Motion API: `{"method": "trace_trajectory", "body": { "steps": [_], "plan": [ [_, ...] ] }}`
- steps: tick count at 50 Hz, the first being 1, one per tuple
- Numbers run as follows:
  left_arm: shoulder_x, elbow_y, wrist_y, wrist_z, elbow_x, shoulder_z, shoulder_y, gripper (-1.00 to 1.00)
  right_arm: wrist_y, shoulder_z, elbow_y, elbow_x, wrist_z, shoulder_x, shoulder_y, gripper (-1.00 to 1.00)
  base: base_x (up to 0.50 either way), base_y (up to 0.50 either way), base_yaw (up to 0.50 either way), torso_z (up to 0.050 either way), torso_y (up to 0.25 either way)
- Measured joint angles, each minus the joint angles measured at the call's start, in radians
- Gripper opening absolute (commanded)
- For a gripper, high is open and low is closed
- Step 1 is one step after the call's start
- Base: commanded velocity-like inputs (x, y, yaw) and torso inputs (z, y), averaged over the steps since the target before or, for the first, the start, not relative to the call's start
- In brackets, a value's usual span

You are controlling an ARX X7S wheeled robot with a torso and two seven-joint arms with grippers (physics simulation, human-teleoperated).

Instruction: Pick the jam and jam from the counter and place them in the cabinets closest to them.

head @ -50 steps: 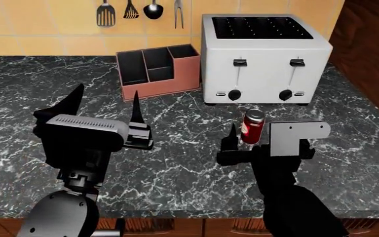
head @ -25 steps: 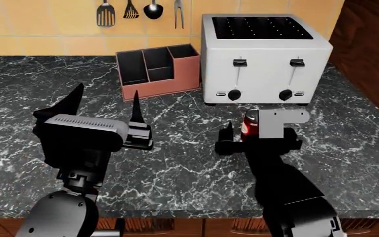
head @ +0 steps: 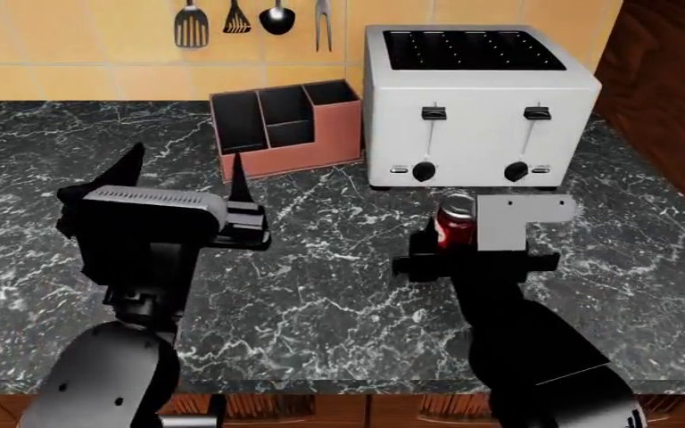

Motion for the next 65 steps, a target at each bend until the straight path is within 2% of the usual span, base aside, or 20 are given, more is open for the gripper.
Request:
{"method": "trace_trajectory", "body": {
  "steps": [7,13,19,27,35,42,51,65],
  "plan": [
    [0.048,-0.245,0.006,-0.009,-0.010,-0.016,-0.212,1.00,0.158,0.054,-0.168,0.077,0.005,0.014,0.049,-1.00,0.00,0.00,0.00,0.000,0.001],
    [0.102,-0.678,0.139,0.015,-0.020,-0.034,-0.478,1.00,0.349,0.149,-0.327,0.185,0.011,0.015,0.122,-1.00,0.00,0.00,0.00,0.000,0.000],
    [0.145,-1.191,0.316,0.067,-0.039,-0.058,-0.751,1.00,0.471,0.255,-0.393,0.512,0.192,0.068,0.221,-1.00,0.00,0.00,0.00,0.000,0.000],
    [0.174,-1.547,0.416,0.159,-0.009,-0.145,-0.923,1.00,0.517,0.333,-0.411,0.969,0.466,0.160,0.364,-1.00,0.00,0.00,0.00,0.000,0.000],
    [0.188,-1.708,0.450,0.273,0.010,-0.270,-0.978,1.00,0.466,0.346,-0.417,1.317,0.670,0.248,0.489,-1.00,0.00,0.00,0.00,0.000,0.001],
    [0.194,-1.774,0.473,0.349,0.013,-0.339,-0.994,1.00,0.422,0.344,-0.433,1.488,0.772,0.300,0.559,-1.00,0.14,0.00,0.00,0.000,0.000],
    [0.198,-1.812,0.495,0.400,0.028,-0.398,-1.003,1.00,0.416,0.311,-0.432,1.568,0.818,0.330,0.605,-1.00,0.50,0.00,0.00,0.000,0.000],
    [0.200,-1.832,0.510,0.413,0.051,-0.428,-1.005,1.00,0.414,0.272,-0.428,1.600,0.831,0.353,0.627,-1.00,0.50,0.00,0.00,0.000,0.001]
  ]
}}
